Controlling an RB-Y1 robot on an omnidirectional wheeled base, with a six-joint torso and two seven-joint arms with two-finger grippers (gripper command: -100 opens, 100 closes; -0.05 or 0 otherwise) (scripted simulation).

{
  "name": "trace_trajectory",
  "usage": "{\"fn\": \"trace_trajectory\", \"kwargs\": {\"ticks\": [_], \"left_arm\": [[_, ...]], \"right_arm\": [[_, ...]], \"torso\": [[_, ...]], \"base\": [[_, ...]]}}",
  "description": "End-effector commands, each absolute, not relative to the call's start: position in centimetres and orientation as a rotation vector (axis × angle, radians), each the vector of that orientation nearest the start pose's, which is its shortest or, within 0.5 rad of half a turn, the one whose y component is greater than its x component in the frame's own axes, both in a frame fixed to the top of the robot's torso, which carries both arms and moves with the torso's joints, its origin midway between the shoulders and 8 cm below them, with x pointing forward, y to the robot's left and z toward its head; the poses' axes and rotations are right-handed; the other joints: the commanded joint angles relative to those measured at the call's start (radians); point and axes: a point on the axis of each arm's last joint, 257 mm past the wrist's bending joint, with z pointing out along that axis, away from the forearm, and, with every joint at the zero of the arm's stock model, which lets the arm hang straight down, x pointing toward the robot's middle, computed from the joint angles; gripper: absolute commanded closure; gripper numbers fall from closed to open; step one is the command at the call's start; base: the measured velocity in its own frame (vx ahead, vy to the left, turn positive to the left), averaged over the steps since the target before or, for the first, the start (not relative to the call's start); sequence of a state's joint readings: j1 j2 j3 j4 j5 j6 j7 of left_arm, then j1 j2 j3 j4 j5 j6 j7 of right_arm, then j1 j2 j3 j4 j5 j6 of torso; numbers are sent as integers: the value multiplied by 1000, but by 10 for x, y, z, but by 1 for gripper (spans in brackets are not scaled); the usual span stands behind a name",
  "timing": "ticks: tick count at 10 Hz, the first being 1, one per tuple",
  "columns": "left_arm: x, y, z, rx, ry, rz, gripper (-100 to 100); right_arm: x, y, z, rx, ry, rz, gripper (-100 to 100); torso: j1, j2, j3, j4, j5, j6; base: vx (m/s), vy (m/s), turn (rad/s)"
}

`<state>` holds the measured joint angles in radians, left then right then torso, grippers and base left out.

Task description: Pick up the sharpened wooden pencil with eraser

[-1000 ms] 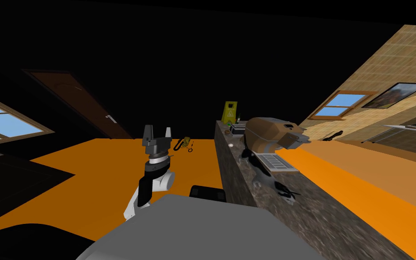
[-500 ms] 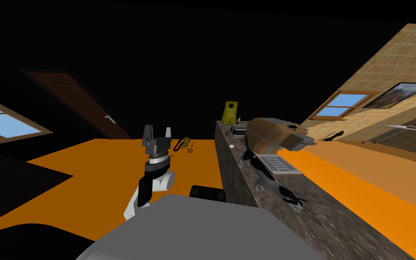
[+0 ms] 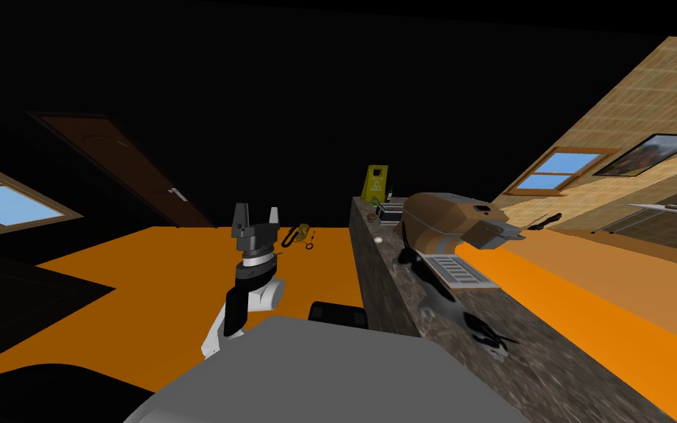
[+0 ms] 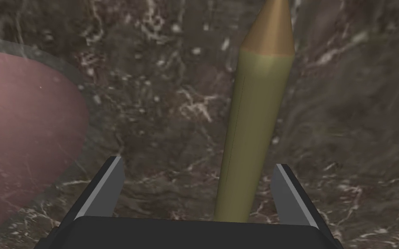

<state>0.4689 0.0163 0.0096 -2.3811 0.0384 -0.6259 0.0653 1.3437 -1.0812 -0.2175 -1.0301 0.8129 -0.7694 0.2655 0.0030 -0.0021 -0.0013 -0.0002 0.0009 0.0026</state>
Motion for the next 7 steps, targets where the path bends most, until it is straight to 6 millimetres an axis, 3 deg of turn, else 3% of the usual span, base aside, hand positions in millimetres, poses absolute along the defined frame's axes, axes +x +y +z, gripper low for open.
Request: {"fn": "trace_trajectory", "kwargs": {"ticks": [1, 2, 4, 5, 7], "left_arm": [[296, 272, 97, -477, 411, -1443, 0], [296, 272, 97, -477, 411, -1443, 0], [296, 272, 97, -477, 411, -1443, 0], [296, 272, 97, -477, 411, -1443, 0], [296, 272, 97, -477, 411, -1443, 0]], "right_arm": [[-231, -656, -331, -181, 3113, -167, -100], [-227, -647, -342, -212, 3084, -120, -100], [-243, -655, -335, -174, 3112, -156, -100], [-238, -643, -347, -208, 3081, -101, -100], [-254, -651, -341, -167, 3109, -137, -100]], "torso": [[0, 0, 0, 0, 0, 0], [0, 1, 0, 0, 0, 0], [0, 0, 0, 0, 0, 0], [0, 1, 1, 0, 0, 0], [0, 0, 0, 0, 0, 0]], "base": [[25, 7, -1], [47, 11, -1], [35, 8, -1], [43, 11, -2], [37, 14, 0]]}}
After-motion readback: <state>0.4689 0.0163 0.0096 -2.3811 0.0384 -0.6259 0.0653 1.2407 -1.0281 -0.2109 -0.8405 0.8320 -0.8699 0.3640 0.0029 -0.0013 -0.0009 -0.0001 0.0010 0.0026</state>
